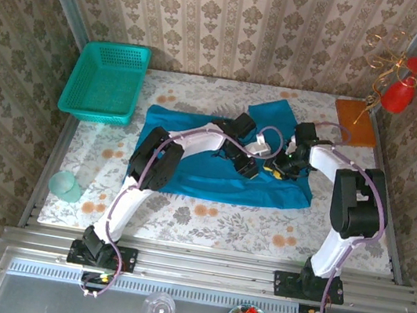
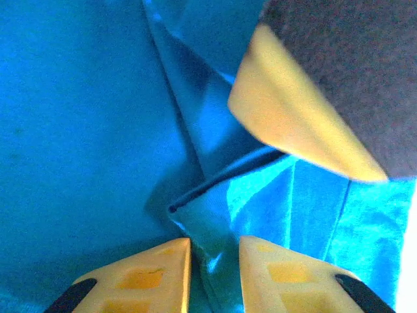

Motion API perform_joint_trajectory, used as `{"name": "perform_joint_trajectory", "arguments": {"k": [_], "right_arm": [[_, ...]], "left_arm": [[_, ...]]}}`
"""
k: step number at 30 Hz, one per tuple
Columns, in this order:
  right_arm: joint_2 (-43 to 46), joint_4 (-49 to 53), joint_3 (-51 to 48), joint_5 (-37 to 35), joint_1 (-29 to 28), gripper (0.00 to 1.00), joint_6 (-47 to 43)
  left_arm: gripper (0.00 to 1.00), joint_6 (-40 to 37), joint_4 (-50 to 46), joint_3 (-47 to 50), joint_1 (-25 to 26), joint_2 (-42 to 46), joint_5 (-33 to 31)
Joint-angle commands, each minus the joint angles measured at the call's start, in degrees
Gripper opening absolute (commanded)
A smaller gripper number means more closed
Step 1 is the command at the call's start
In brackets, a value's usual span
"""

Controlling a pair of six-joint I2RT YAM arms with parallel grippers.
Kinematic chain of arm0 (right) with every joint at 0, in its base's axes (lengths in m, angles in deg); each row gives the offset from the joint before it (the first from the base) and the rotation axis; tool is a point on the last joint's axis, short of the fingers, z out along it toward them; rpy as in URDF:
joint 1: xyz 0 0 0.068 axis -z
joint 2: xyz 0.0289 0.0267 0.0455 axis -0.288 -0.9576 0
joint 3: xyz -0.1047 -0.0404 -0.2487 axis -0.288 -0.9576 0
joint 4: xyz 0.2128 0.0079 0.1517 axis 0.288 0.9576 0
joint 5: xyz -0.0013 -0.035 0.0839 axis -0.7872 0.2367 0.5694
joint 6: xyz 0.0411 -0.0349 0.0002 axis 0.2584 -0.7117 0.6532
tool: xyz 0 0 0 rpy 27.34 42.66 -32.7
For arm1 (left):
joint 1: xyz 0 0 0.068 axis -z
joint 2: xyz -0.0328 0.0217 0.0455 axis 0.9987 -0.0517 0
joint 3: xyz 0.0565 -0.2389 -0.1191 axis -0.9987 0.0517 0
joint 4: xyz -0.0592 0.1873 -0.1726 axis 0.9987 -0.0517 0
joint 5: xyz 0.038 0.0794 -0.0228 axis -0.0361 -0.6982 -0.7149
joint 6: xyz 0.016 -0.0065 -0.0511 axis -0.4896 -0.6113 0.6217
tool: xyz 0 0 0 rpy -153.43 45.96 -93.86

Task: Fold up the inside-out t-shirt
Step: Smooth out the T-shirt at the center of the table.

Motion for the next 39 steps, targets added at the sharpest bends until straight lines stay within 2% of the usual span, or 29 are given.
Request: {"name": "perform_joint_trajectory", "arguments": {"k": [1, 8, 15, 22, 28, 30, 33, 35, 39], "right_arm": [[-0.21, 3.11, -1.67, -4.03, 0.41, 0.13, -1.4], [-0.47, 2.34, -3.03, -4.04, 0.77, 0.0, -1.73], [-0.04, 2.29, -3.21, -3.78, 0.84, 0.0, -1.71], [0.41, 2.58, -2.94, -3.56, 0.84, 0.0, -1.58], [2.18, 3.73, -1.44, -3.46, 0.86, 0.06, -1.4], [3.12, 4.52, -0.5, -3.72, 0.86, 0.13, -1.32], [5.01, 5.33, 0.68, -4.86, 1.03, 0.31, -0.9], [6.24, 5.86, 1.18, -6.06, 1.21, 0.34, -0.79], [7.74, 7.1, 2.1, -7.9, 1.65, 0.35, -1.29]], "left_arm": [[0.27, 2.21, 1.8, 0.58, -1.59, 3.23, 5.75], [0.3, 3.02, 1.04, -1.32, -1.63, 0.82, 10.66], [0.3, 3.98, 2.46, -2.41, -0.75, -0.97, 13.87], [0.17, 3.34, 3.55, -1.87, -0.26, -0.11, 13.91], [0.0, 2.13, 3.73, -1.04, -0.3, 1.4, 11.19], [0.0, 1.79, 4.89, 0.36, -0.26, 2.8, 9.39], [0.0, 2.98, 7.95, 3.57, -0.6, 5.78, 4.86], [0.0, 4.62, 10.65, 6.48, -1.03, 7.98, 1.18], [0.0, 6.75, 13.39, 11.9, -1.07, 12.12, -9.03]]}}
